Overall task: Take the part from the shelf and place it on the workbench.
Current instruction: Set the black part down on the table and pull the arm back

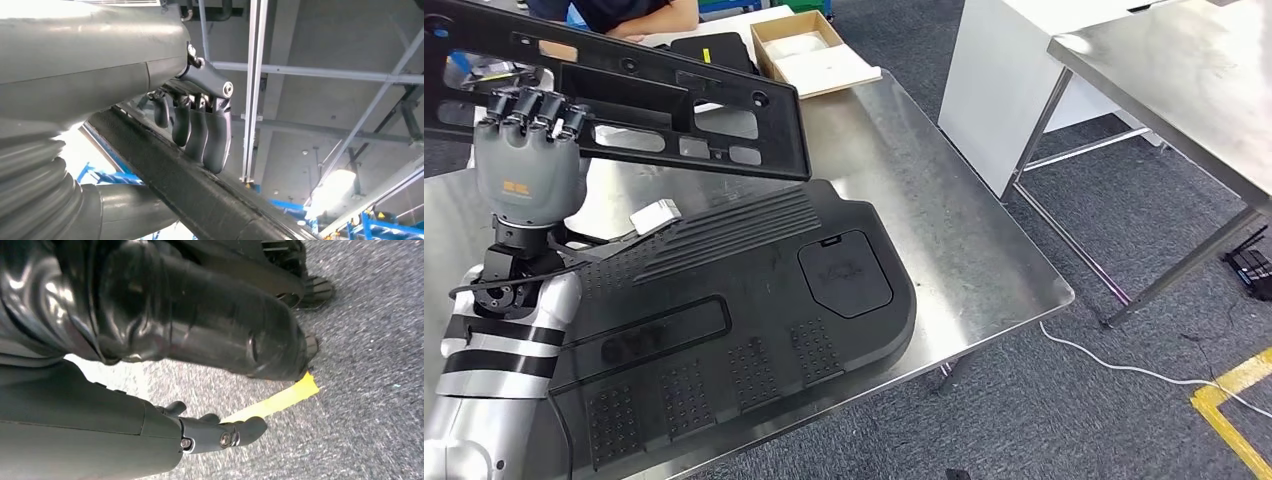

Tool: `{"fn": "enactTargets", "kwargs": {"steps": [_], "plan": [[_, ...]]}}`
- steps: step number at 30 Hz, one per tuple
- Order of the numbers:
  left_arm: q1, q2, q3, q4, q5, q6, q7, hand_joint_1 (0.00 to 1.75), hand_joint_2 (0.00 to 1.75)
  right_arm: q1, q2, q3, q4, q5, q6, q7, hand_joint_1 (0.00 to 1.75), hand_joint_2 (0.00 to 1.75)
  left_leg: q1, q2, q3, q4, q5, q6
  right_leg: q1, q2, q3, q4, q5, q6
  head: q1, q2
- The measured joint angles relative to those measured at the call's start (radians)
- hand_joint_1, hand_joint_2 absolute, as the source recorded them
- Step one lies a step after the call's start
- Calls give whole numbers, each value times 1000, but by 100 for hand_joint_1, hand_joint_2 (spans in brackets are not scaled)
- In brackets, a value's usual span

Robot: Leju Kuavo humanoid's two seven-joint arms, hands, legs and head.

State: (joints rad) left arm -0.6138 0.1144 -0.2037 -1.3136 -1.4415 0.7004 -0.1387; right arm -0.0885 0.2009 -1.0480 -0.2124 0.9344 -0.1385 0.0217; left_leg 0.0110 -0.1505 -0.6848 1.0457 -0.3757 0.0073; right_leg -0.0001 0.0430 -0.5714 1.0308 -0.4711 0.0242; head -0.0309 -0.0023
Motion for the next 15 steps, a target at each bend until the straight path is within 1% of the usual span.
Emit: {"fn": "enactTargets", "kwargs": {"steps": [1,2,3,4,5,6,7,8,9,10,11,12,13,14,15], "plan": [[1,1,1,0,0,0,0,175,175,-1,1,0,0,0,0,0,0,0,-1,7,-4,2,-1,-6,-2,-12,2,-3,4,-6,0,0],[0,3,1,0,0,0,0,175,175,-1,2,1,0,1,0,0,0,0,-3,29,-12,16,-11,-11,-6,-24,2,-6,8,-14,-3,0],[-1,4,1,1,0,0,0,175,175,0,3,1,0,1,0,0,0,0,-5,61,-27,49,-34,-15,-9,-37,2,-9,11,-20,-6,0],[-1,3,0,1,1,0,0,175,175,1,3,0,0,1,0,0,0,0,-5,99,-50,103,-68,-19,-9,-49,3,-10,12,-24,-9,0],[-1,3,-1,2,1,0,0,175,175,3,3,0,0,1,0,0,0,0,-3,123,-78,171,-103,-23,-8,-61,2,-11,12,-26,-12,0],[0,3,-3,3,1,0,1,175,175,5,3,0,0,1,0,0,0,0,0,134,-104,234,-130,-28,-7,-75,2,-10,11,-27,-12,0],[2,3,-4,5,1,0,1,175,175,6,3,0,0,1,0,0,0,0,2,140,-118,272,-141,-32,-7,-89,1,-10,11,-27,-12,0],[3,3,-4,7,2,0,0,175,175,6,3,0,0,1,0,0,0,0,4,144,-114,272,-134,-34,-8,-104,1,-10,10,-27,-12,0],[3,3,-5,8,3,0,0,175,175,6,3,0,0,1,0,0,0,0,6,151,-89,232,-112,-35,-8,-117,2,-10,9,-26,-12,0],[2,3,-5,9,4,0,0,175,175,5,4,0,0,1,0,0,0,0,6,172,-48,163,-82,-34,-7,-130,4,-9,7,-24,-12,0],[0,3,-5,9,5,0,0,175,175,4,4,0,0,1,0,0,0,0,1,201,-9,96,-62,-32,-3,-142,6,-8,4,-21,-13,0],[-2,2,-6,9,6,0,0,175,175,4,5,0,0,1,0,0,0,0,-3,221,18,45,-49,-26,3,-153,8,-7,1,-16,-11,0],[-3,2,-6,10,7,0,0,175,175,4,5,1,0,1,-1,0,0,0,-7,234,32,16,-45,-20,8,-164,9,-7,-1,-13,-10,0],[-3,2,-6,10,8,0,-1,175,175,3,5,1,0,1,-1,0,0,0,-11,230,31,11,-47,-12,12,-175,10,-7,-2,-10,-9,0],[-2,2,-6,11,10,0,-2,175,175,2,5,1,0,0,-1,0,0,0,-10,212,28,9,-44,-4,13,-188,11,-8,-3,-8,-8,0]]}}
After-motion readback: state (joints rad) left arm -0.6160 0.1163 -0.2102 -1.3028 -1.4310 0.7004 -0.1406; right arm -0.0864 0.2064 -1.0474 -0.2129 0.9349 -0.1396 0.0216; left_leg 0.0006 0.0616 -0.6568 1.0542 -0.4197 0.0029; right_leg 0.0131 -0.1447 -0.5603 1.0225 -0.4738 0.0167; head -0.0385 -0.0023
